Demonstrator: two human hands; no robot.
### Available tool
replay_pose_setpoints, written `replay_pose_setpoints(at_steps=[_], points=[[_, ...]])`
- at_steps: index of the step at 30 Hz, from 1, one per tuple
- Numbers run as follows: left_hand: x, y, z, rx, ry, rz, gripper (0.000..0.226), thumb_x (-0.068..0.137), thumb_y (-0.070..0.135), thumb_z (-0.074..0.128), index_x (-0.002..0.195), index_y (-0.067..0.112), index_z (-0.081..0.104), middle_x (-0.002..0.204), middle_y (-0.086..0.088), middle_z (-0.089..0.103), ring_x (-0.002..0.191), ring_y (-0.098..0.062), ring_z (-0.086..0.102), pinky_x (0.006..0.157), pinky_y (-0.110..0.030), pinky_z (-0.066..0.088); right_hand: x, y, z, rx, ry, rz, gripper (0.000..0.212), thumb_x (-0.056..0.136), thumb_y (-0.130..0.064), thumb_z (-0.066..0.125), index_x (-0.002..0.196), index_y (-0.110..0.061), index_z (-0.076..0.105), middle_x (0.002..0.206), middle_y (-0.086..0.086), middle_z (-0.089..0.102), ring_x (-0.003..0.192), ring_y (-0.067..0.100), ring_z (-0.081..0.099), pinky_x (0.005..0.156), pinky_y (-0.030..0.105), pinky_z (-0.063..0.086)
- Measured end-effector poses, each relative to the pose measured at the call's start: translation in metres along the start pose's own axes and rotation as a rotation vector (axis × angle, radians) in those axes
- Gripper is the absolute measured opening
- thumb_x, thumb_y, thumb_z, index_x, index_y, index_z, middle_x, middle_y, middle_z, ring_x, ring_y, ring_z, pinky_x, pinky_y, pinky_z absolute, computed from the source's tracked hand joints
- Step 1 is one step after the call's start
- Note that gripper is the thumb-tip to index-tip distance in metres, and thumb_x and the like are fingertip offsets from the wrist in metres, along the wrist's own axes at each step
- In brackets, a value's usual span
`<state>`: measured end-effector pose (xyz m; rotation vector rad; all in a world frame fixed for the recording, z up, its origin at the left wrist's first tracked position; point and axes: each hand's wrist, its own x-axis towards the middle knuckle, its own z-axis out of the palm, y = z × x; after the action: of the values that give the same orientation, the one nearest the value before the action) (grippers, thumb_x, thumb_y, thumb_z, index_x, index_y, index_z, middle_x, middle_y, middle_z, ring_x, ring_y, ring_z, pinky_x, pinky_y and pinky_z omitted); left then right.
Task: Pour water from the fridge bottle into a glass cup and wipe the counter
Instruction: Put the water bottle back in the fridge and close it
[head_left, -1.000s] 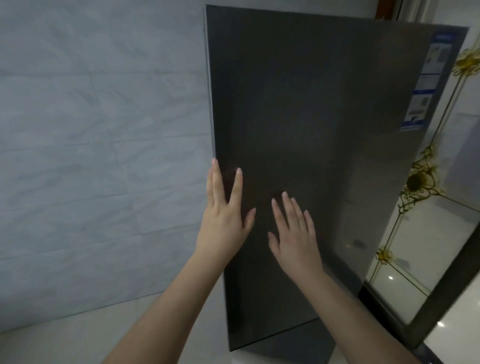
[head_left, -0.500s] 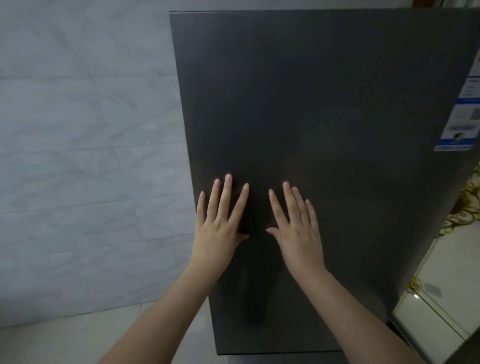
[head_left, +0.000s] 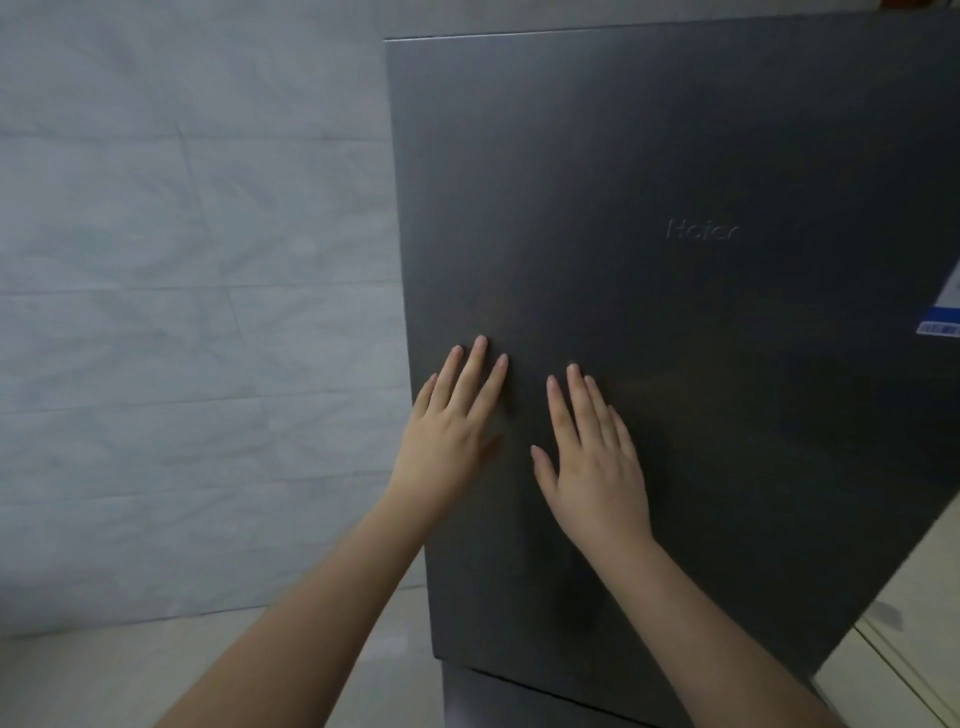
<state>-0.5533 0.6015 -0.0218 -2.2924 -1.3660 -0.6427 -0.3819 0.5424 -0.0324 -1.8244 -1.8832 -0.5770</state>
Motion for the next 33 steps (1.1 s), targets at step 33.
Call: replay_pose_setpoints(at_steps=[33], points=[[-0.101,-0.037,-0.073,0.07,-0.442,-0.351,0.06,0.1,0.056,0.01,0.156,0.036,0.009,0.164,0.006,0.012,0.151,-0.017,0.007,0.122,-0.047,0.009,-0.014,-0.077,-0.01,0.213,-0.497,-0.181,0.057,0.102,-0.048,0.018,0.155,-0.026,0.012,0.163,-0.001,0.011,0.15,0.017,0.007,0.12,0.037,0.007]])
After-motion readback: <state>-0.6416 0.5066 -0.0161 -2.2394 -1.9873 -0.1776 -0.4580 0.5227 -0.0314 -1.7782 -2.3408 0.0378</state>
